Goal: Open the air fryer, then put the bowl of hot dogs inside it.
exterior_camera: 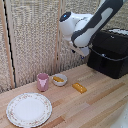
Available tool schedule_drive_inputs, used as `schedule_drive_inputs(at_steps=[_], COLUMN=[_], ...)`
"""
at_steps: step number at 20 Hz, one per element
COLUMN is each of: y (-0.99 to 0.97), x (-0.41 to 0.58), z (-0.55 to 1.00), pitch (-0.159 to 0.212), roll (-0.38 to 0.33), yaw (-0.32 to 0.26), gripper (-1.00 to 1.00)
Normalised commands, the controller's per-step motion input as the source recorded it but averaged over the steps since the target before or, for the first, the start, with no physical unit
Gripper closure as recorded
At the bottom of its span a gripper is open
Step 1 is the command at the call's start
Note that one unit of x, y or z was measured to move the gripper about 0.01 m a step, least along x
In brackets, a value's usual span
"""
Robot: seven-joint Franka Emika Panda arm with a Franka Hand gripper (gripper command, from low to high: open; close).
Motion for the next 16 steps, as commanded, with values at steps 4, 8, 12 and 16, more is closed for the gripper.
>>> schedule_drive_inputs(at_steps=[4,8,12,16], y=[-0.69,-0.66,-0.56,-0.46], x=[-0.104,-0.206,-0.17,-0.059], z=[-0.2,-0.22,-0.25,-0.24], pitch=[-0.113,-0.081,-0.033,-0.012], roll=[-0.131,-0.14,-0.145,-0.162], yaw=[0.074,0.117,0.167,0.207], gripper=[-1.0,-1.0,-1.0,-1.0])
